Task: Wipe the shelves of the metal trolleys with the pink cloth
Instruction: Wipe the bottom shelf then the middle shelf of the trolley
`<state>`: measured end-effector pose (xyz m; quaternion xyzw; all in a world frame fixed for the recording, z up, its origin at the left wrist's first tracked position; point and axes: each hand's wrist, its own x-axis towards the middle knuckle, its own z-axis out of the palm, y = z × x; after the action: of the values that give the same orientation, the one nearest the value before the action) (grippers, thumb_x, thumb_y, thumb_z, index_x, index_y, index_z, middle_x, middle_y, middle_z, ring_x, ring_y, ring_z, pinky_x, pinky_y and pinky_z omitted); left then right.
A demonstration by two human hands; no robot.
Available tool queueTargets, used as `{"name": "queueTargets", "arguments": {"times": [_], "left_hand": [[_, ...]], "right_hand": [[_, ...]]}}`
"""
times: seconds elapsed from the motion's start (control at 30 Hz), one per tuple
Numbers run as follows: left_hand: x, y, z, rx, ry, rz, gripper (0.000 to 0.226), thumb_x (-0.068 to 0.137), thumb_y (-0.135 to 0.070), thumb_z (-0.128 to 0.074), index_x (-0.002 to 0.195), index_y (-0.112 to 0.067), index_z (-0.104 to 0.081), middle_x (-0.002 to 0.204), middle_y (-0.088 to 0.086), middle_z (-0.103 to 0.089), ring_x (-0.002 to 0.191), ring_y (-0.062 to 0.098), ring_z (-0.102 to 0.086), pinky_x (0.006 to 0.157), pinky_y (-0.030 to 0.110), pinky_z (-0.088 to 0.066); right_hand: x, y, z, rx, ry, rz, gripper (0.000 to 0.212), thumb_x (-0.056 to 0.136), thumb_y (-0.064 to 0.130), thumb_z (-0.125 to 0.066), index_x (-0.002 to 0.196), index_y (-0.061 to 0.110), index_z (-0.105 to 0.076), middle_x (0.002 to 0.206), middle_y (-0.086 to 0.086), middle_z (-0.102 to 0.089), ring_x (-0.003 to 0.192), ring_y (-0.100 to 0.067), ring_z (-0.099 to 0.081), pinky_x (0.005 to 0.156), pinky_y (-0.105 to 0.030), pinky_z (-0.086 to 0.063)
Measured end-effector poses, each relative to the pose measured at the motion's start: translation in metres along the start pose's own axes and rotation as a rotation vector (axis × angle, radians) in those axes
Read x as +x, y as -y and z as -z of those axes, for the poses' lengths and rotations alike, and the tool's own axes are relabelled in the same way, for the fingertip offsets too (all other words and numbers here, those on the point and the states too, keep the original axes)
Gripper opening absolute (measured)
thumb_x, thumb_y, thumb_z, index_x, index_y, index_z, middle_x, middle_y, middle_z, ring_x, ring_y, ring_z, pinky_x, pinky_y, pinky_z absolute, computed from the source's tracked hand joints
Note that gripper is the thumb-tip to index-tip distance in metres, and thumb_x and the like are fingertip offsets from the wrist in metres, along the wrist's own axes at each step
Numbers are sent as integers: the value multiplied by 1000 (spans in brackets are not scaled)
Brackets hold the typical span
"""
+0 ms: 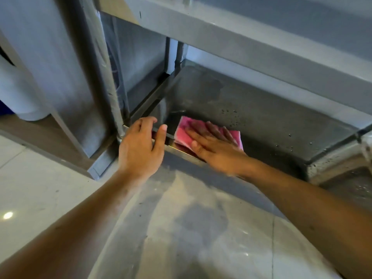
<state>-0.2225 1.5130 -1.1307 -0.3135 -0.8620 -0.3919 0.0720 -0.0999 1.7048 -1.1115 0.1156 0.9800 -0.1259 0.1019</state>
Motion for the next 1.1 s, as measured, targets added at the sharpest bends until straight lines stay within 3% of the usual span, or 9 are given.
{"name": "queueTargets", "arguments": {"times": [0.13, 0.33, 0.47, 0.63, 0.93, 1.1], "left_hand": [[3, -12, -4, 71, -35, -16, 44, 100, -48, -45, 123, -14, -60, 117, 11, -64, 111, 29, -58, 81, 37, -53], [5, -30, -16, 109, -59, 26, 43, 99, -45, -54, 123, -10, -62, 123, 14, -61, 119, 33, -51, 93, 48, -51], [4, -36, -23, 205, 2, -6, 41, 96, -40, -60, 124, -11, -62, 126, 15, -62, 126, 36, -50, 108, 65, -36], [5, -40, -26, 204, 40, -3, 39, 95, -42, -60, 122, -14, -63, 128, 13, -60, 129, 35, -48, 112, 71, -22], [4, -37, -30, 124, 36, -33, 35, 99, -45, -48, 110, -18, -67, 124, 6, -64, 133, 30, -49, 112, 75, -2], [5, -36, -28, 40, 51, -7, 37, 99, -49, -43, 111, -21, -64, 126, 4, -63, 133, 30, -50, 112, 74, 8]], "right_hand": [[40, -59, 19, -77, -105, -212, 59, 105, 61, -10, 159, 47, 8, 169, 17, 10, 158, -22, 6, 125, -55, 4], [95, -126, 51, -114, -84, -339, 63, 107, 56, -23, 162, 42, 5, 171, 11, 10, 158, -28, 6, 123, -64, -2], [119, -145, 71, -109, -64, -379, 68, 107, 54, -31, 163, 35, 2, 172, 4, 9, 157, -34, 7, 121, -68, -3], [136, -149, 79, -26, -85, -460, 64, 106, 61, -17, 163, 38, 0, 172, 8, 6, 157, -34, 6, 121, -66, -1], [96, -115, 46, -99, -106, -305, 70, 103, 67, -25, 162, 40, 1, 171, 7, 8, 157, -30, 7, 121, -63, 2], [33, -73, 20, -57, -97, -226, 74, 92, 78, 1, 159, 46, 6, 169, 14, 11, 156, -22, 10, 123, -57, 6]]}}
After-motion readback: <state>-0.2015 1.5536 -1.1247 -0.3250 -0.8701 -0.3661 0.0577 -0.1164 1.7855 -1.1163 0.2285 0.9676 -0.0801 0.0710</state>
